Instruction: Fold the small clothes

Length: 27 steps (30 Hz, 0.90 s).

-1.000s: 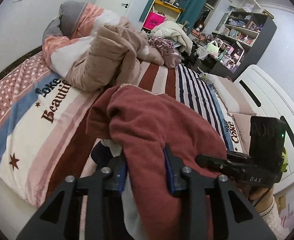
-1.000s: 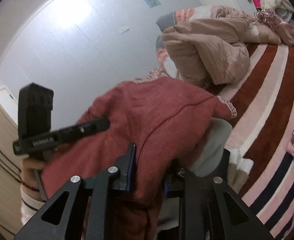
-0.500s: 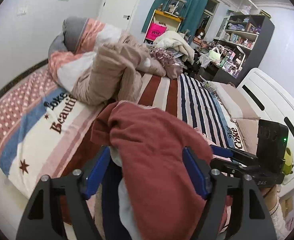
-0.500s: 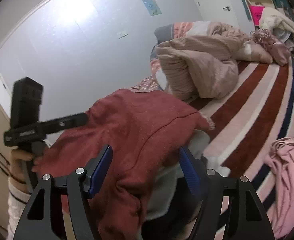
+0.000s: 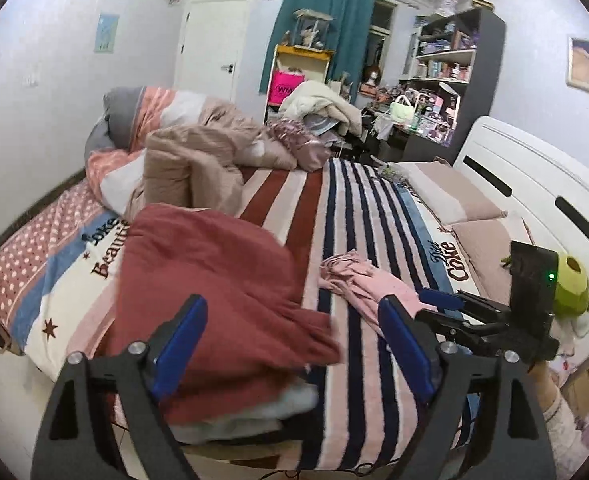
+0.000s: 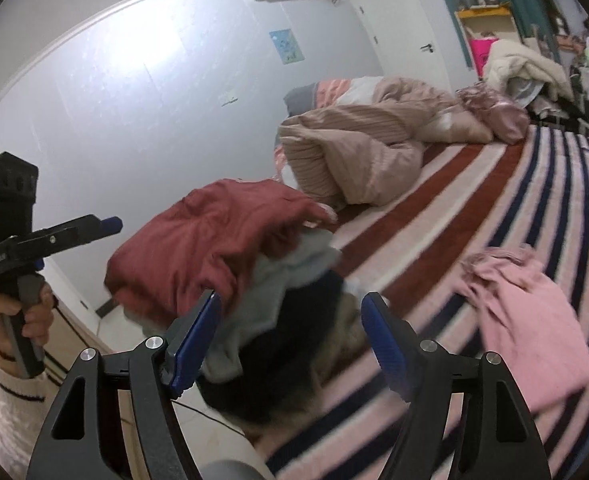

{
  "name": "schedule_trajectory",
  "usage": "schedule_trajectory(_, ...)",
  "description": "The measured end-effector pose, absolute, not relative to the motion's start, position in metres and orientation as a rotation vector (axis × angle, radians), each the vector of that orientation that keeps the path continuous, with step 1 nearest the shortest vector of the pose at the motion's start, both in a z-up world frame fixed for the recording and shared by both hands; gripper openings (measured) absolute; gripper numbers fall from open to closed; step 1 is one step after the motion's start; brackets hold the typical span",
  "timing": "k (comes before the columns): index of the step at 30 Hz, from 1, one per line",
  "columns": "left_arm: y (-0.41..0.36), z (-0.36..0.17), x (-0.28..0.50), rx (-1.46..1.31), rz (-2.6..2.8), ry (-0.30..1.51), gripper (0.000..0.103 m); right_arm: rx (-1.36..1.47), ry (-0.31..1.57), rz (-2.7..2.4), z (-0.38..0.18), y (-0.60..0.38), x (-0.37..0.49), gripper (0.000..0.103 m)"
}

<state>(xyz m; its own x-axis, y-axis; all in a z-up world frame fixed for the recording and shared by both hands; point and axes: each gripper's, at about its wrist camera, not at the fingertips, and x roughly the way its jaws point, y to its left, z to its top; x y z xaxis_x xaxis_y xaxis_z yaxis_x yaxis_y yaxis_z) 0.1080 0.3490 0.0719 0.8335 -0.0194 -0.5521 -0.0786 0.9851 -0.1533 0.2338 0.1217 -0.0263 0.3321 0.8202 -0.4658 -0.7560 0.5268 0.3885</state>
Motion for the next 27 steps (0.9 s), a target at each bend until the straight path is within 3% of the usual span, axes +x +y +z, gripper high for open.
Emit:
schedule_trajectory(6, 0.268, 0.064, 0.091, -0.091, 0.027, 0.487, 0.089, 0.072, 0.608, 0.938, -0.032, 0.042, 0.197, 0.077)
schedule_trajectory(8, 0.245, 0.06, 0.087, -0.069, 0.033, 0.452, 0.096, 0.052, 0.586, 0.908, -0.034, 0.021, 0.185, 0.078)
schedule_trajectory(14, 0.167, 0.039, 0.07, 0.005, 0.062, 0.301, 0.102, -0.01, 0.504, 0.776, -0.043, -0.048, 0.144, 0.082)
schedule_trajectory(27, 0.074, -0.005, 0.06, -0.007, 0.013, 0.19, 0.102, -0.069, 0.339, 0.488, -0.054, -0.132, 0.075, 0.095)
